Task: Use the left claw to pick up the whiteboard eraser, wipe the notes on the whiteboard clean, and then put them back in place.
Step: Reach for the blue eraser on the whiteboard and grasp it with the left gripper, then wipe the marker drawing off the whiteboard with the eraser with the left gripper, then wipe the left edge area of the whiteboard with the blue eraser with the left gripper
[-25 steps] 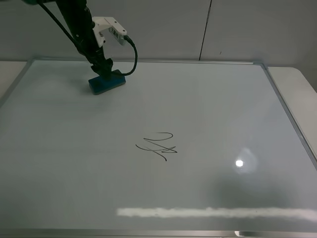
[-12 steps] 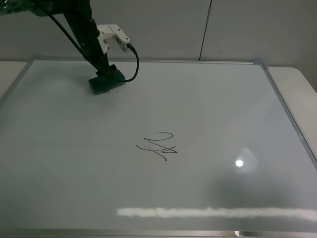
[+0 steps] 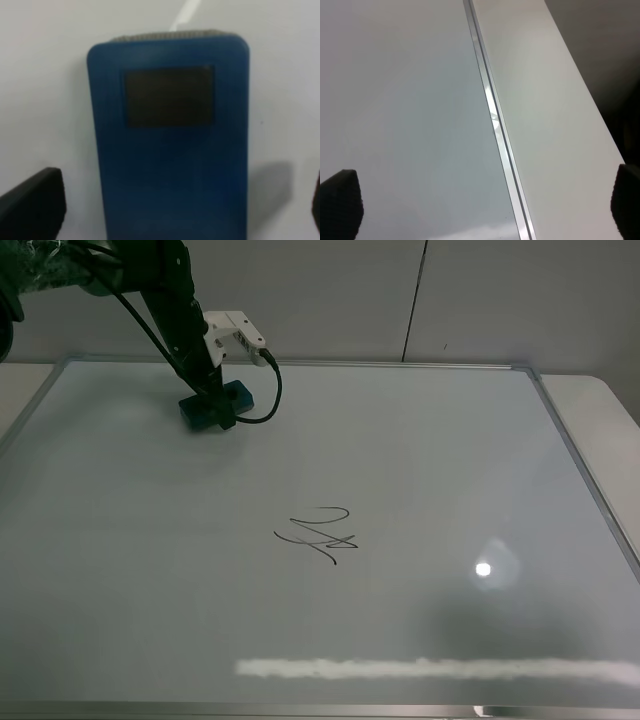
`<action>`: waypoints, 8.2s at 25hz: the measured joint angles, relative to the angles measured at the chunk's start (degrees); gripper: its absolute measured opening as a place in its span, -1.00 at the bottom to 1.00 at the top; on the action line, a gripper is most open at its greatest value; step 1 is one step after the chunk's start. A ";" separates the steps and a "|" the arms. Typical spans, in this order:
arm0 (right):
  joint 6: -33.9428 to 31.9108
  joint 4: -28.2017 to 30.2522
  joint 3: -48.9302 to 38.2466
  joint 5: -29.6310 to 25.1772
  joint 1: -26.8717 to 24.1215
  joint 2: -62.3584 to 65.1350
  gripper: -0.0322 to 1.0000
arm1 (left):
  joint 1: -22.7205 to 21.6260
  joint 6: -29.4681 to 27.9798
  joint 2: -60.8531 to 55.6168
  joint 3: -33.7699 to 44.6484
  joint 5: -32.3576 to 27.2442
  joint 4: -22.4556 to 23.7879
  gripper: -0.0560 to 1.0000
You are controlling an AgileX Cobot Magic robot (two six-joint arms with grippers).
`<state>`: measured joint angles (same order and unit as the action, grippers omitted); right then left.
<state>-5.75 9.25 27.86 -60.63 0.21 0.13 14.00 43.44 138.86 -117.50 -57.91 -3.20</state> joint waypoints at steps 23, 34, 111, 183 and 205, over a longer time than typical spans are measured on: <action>0.00 0.00 0.00 0.00 0.00 0.00 0.98 | 0.00 0.14 0.46 0.00 1.25 -0.07 0.97; 0.00 0.00 0.00 0.00 0.00 0.00 0.98 | 0.00 0.21 0.46 0.00 1.28 -0.18 0.16; 0.00 0.00 0.00 0.00 0.00 0.00 0.98 | 34.83 -41.59 -25.93 57.24 36.74 3.94 0.16; 0.00 0.00 0.00 0.00 0.00 0.00 0.98 | -6.28 -34.90 -42.42 49.67 10.56 7.53 0.16; 0.00 0.00 0.00 0.00 0.00 0.00 0.98 | -10.61 -37.12 -38.45 66.46 37.67 -0.45 0.16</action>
<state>-5.75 9.25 27.86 -60.63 0.21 0.13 3.40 6.32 100.41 -51.04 -20.25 -3.65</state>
